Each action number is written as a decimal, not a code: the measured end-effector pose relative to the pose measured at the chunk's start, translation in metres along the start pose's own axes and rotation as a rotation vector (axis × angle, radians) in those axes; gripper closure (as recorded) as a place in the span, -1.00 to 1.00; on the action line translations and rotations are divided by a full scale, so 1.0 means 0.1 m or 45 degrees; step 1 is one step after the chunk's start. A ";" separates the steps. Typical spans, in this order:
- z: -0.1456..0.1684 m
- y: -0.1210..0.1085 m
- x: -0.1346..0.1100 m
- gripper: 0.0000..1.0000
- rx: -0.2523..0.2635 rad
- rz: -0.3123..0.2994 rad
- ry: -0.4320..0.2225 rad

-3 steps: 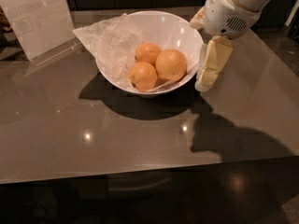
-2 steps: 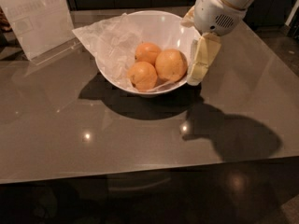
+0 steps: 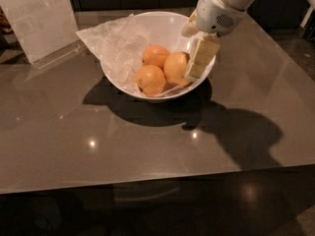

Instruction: Pick orange from white bowl

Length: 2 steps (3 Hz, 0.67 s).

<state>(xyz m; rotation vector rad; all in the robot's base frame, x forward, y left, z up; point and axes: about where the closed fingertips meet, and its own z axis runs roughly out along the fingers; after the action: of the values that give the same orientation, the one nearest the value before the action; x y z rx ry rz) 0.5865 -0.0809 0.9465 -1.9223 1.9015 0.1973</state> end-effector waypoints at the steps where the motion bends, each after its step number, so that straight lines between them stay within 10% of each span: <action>1: 0.00 0.00 0.00 -0.54 0.000 0.000 0.000; 2: 0.09 -0.04 0.02 -0.91 -0.005 0.022 -0.016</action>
Offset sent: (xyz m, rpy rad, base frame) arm 0.0104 -0.0011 -0.0148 0.0304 0.0270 -0.0276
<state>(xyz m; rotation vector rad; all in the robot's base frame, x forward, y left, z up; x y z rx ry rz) 0.5926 -0.0795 0.9388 -1.9033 1.9113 0.2181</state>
